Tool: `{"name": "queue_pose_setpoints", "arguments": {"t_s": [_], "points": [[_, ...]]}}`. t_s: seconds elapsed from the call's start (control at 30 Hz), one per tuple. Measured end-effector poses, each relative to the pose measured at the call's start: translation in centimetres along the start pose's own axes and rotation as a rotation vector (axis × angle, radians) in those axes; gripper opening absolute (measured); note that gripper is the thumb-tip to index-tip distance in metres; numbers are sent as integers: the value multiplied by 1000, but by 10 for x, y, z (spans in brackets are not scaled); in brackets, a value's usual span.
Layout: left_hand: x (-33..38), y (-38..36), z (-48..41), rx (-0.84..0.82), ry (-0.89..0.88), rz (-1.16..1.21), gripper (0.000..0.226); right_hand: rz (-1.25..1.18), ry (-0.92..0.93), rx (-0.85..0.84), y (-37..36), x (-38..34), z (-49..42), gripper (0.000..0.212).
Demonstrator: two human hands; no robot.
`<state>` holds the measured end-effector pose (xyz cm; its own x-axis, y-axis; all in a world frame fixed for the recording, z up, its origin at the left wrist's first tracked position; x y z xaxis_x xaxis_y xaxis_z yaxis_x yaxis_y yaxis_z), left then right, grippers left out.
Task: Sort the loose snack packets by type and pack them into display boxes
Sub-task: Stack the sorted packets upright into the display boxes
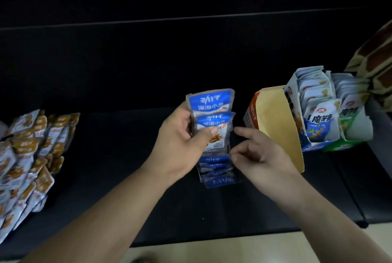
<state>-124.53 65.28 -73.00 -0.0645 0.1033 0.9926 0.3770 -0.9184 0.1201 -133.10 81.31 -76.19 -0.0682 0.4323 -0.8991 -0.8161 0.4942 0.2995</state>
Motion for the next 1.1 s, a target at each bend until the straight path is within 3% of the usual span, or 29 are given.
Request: {"name": "queue_pose_setpoints", "arguments": {"t_s": [0.07,0.17,0.23,0.33,0.47,0.63,0.73,0.83,0.93,1.1], "points": [[-9,-5,0,-41,37,-15,42,-27,32,73,3,-4,0,45],[-26,-16,4,-154,111,-113,44,-118,134,241,13,-15,5,59],[-31,-17,6,-164,113,-253,43,-179,174,182,10,-22,2,64],[-27,-6,8,-111,127,-449,46,-208,152,52,-3,-26,-4,54],[-30,4,18,-78,128,-247,57,-241,159,24,-10,-30,-5,49],[-35,-7,29,-37,62,-80,47,-454,63,103,-12,-11,-8,47],[-40,-14,34,-30,28,9,44,-520,119,96,-18,-15,-4,42],[-42,-12,39,58,-11,12,47,-438,207,140,-23,-25,-4,33],[-48,-1,46,192,-46,-44,33,-405,213,190,-24,-29,-6,23],[-47,3,48,172,-7,34,23,-399,154,222,-18,-22,-8,8]]}}
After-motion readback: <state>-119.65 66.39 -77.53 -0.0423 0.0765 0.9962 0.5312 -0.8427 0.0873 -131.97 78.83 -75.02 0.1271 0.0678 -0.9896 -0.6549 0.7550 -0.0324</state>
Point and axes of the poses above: each hand's wrist, its own z-axis away from the middle knuckle, its own y-axis out of the back of the hand, x = y × z, the point moved 7 cm from there along -z, towards the middle knuckle, and after that the axes turned 11 degrees about -x, right-handed, at the moved point
